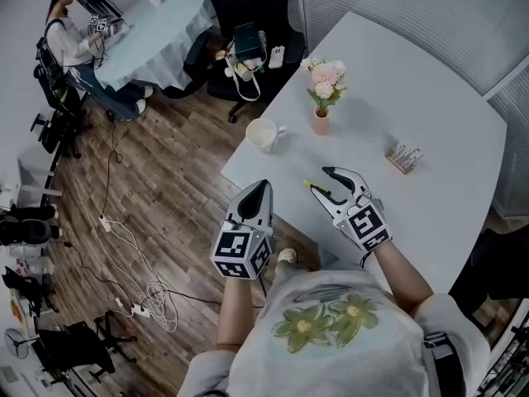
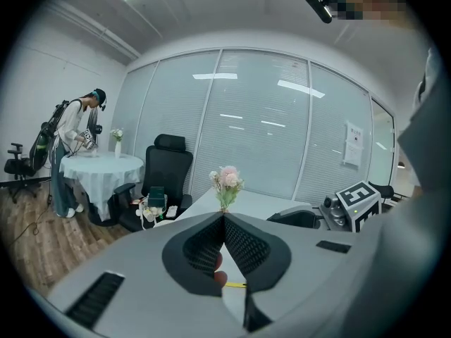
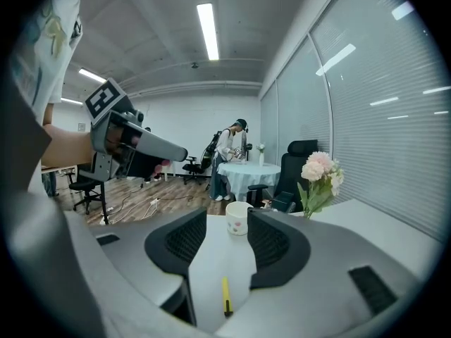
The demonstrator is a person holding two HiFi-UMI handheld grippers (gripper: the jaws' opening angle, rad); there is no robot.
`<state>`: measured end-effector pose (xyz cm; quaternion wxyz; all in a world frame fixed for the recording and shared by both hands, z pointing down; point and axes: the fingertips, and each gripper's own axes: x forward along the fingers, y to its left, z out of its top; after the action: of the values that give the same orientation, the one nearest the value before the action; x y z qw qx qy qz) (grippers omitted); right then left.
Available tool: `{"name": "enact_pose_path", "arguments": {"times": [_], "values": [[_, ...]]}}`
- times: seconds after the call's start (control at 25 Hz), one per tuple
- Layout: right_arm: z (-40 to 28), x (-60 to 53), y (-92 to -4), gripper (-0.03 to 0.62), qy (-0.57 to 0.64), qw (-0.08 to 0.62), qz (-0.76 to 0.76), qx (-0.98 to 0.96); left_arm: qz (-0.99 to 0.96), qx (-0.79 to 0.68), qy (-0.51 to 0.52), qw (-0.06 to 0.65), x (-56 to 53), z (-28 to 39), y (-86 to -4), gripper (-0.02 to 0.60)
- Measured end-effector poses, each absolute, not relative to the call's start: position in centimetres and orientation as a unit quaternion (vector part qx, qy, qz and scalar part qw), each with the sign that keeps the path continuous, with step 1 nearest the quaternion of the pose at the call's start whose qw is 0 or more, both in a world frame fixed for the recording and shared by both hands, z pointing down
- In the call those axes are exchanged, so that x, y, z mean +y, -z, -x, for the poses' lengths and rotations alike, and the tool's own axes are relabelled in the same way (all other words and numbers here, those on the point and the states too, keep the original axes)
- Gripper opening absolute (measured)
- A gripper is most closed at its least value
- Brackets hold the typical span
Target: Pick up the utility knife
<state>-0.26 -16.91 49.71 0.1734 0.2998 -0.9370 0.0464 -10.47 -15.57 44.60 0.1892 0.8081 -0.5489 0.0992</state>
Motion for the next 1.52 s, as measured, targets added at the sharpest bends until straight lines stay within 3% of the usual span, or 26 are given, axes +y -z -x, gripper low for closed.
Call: {"name": "enact_pose_path", "arguments": {"times": [1.52], "values": [[-1.1,-16.8,-65.5,0.184,-0.114,0.323,-0.253,-0.905,-0.779,-0.569,-0.130,0.231,-14.9,10.5,-49.1,0.002]]}}
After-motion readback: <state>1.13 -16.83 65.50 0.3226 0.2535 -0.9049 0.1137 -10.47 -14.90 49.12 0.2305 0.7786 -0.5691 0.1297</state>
